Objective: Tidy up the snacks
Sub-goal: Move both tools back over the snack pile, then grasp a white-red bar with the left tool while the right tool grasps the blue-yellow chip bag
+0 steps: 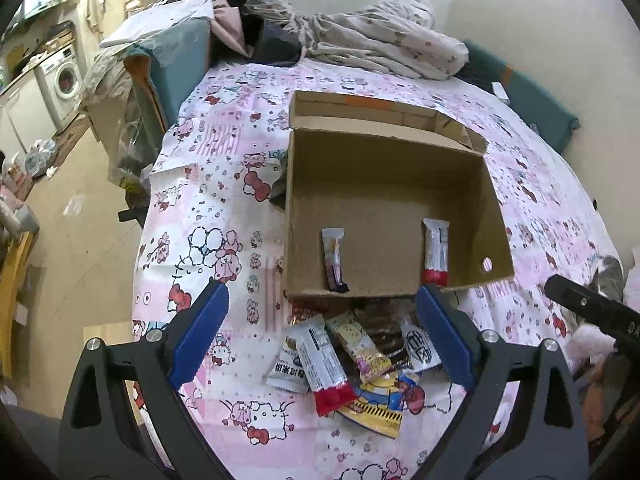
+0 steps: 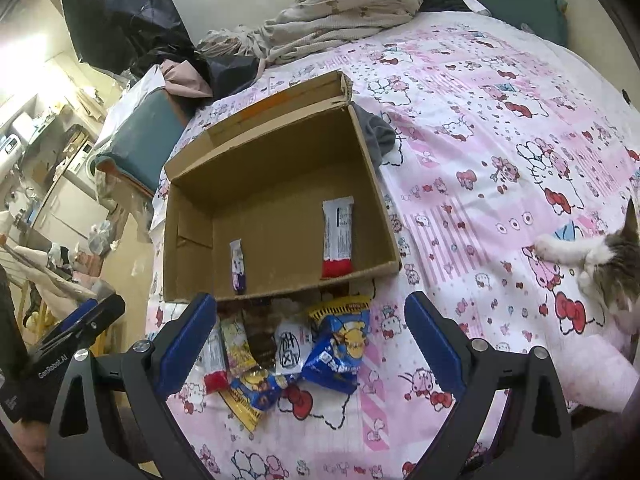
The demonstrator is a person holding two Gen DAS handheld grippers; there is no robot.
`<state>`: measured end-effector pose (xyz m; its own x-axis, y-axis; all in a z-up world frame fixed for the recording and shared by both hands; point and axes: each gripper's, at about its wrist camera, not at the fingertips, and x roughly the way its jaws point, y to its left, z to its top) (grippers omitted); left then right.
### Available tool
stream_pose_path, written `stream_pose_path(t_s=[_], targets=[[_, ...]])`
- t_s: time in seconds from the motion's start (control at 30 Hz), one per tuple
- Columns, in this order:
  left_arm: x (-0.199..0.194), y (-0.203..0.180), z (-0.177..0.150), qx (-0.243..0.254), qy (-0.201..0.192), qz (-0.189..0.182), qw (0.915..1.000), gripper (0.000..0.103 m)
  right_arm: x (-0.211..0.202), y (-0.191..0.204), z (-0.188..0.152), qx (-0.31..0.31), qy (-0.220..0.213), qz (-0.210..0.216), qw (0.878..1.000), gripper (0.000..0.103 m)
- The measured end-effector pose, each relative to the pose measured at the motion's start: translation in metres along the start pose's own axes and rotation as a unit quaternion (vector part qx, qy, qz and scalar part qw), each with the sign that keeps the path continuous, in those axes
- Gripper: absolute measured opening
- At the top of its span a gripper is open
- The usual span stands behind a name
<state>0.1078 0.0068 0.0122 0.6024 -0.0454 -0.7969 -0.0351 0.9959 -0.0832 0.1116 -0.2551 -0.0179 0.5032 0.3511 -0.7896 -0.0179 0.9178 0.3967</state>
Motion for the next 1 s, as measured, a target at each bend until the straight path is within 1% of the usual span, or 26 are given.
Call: stream_pose_path(t_s=[0.03,0.07,0.1,0.13,0.27,0.33,0.43,0.5,0.53,0.57,0.67,0.7,0.8,0.87,0.97,1.0], targets=[[-0.003,0.001,-0.003,0.003,-0.009,-0.003,1.0000,0.093,0.001,-0.001,-0.002,0.001,0.001,-0.001,1.000,0.097],[-0.004,0.001,-0.006,0.003,-0.014,-0.001,0.9999,0.095,0.002,-0.004,-0.004,0.004,0.005,-0.001,1.000,0.097],[-0.005,0.003,-0.008,0.001,-0.014,-0.002,0.9999,0.100,0.004,-0.006,-0.005,0.006,0.008,-0.001,1.000,0.097],[-0.005,0.005,-0.011,-0.003,-0.013,-0.004,0.9999,0.102,0.006,-0.009,-0.006,0.010,0.011,-0.001,1.000,0.097],[0.004,0.015,-0.016,-0.018,0.009,0.003,0.9998,0.102,0.010,-0.021,-0.007,0.031,0.021,-0.002,0.999,0.097],[0.007,0.020,-0.017,-0.022,0.010,0.014,0.9996,0.102,0.014,-0.025,-0.006,0.037,0.031,-0.003,0.999,0.097],[0.011,0.026,-0.021,-0.032,0.012,0.020,0.9992,0.102,0.030,-0.030,-0.006,0.046,0.069,0.001,0.997,0.096],[0.013,0.030,-0.024,-0.046,0.013,0.015,0.9987,0.102,0.044,-0.029,-0.008,0.043,0.094,-0.013,0.995,0.094],[0.015,0.032,-0.024,-0.053,0.015,0.014,0.9984,0.102,0.049,-0.028,-0.009,0.039,0.101,-0.020,0.994,0.087],[0.015,0.033,-0.025,-0.056,0.016,0.015,0.9982,0.102,0.060,-0.026,-0.009,0.034,0.119,-0.021,0.992,0.084],[0.017,0.039,-0.025,-0.071,0.023,0.013,0.9971,0.102,0.089,-0.027,-0.012,0.055,0.170,0.002,0.984,0.079],[0.018,0.041,-0.024,-0.076,0.026,0.011,0.9967,0.102,0.100,-0.026,-0.014,0.060,0.186,0.004,0.981,0.075],[0.019,0.046,-0.023,-0.083,0.029,0.017,0.9960,0.102,0.124,-0.023,-0.017,0.049,0.209,-0.024,0.976,0.072],[0.021,0.049,-0.023,-0.091,0.033,0.016,0.9952,0.102,0.137,-0.021,-0.022,0.047,0.223,-0.035,0.973,0.071],[0.024,0.049,-0.022,-0.093,0.038,0.016,0.9948,0.102,0.153,-0.021,-0.029,0.047,0.249,-0.041,0.967,0.071],[0.026,0.048,-0.022,-0.090,0.041,0.020,0.9949,0.102,0.157,-0.022,-0.030,0.045,0.253,-0.044,0.965,0.067]])
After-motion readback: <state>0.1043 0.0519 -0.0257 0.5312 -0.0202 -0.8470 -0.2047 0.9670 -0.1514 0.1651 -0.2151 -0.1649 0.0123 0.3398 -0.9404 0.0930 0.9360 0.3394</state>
